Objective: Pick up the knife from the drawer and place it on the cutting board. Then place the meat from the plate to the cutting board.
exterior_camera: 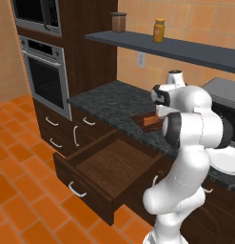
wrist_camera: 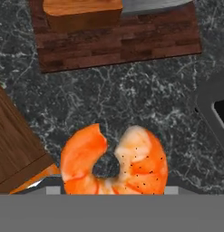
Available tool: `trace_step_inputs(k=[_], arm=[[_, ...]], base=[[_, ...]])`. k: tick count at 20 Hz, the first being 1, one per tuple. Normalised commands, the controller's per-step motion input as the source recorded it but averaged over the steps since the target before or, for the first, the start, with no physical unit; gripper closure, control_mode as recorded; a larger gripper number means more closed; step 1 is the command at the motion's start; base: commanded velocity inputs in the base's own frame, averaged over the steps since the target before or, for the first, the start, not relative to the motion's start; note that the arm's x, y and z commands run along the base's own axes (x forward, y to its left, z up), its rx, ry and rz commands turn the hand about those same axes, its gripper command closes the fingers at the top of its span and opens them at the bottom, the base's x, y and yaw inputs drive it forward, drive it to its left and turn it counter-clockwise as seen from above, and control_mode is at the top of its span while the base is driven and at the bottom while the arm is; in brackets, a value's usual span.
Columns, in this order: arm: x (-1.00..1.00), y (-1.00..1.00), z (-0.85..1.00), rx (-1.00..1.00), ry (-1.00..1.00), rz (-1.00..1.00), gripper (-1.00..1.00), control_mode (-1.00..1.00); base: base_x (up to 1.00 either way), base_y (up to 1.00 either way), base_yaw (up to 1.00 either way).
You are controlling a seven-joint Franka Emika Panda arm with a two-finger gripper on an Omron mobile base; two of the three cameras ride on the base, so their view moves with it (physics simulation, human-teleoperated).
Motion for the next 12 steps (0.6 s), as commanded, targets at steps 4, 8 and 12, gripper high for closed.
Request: trace_step_inputs(k=[4,8,12], arm=[[1.0,0.0,0.0,0.0,0.09,0.09,1.0,-1.0],[1.0,-0.14,-0.05,0.0,0.15,0.03,1.0,-1.0],[0.91,-0.38,-0.29,0.0,0.17,0.03,1.0,-1.0]], base=[[0.0,0.0,0.0],[0.0,0.0,0.0],[0.0,0.0,0.0]])
